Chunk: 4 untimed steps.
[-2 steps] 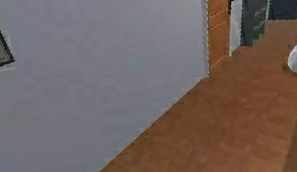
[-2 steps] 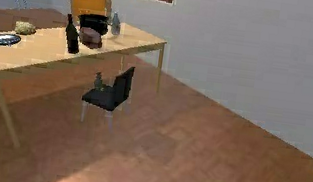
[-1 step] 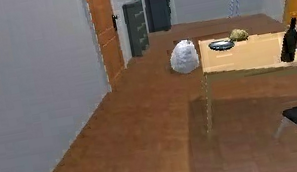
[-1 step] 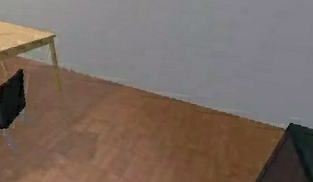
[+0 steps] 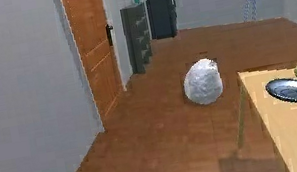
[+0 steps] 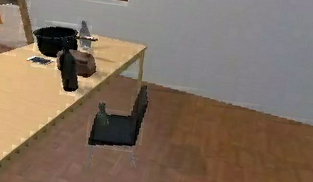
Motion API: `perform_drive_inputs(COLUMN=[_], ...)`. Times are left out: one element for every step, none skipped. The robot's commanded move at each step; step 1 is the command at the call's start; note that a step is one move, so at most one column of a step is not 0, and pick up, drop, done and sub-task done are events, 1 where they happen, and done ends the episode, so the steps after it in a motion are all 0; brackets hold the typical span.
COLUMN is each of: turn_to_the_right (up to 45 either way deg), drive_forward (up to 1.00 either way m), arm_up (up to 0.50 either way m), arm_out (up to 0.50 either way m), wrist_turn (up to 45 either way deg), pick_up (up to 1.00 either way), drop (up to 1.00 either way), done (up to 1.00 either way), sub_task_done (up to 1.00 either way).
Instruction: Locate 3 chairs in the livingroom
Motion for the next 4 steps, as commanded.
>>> perform_drive_inputs(turn_to_the_right=[0.0, 0.0, 12.0, 0.0], drive_forward=[1.00, 1.00, 0.00, 0.15], arm_up=[0.00, 0.00, 0.00, 0.00], arm_out=[0.00, 0.00, 0.00, 0.00], wrist_turn=[0.0, 0.0, 0.0, 0.0], pick_up=[0.00, 0.00, 0.00, 0.00], drop=[0.00, 0.00, 0.00, 0.00], done=[0.00, 0.00, 0.00, 0.00], sub_task_done=[0.00, 0.00, 0.00, 0.00])
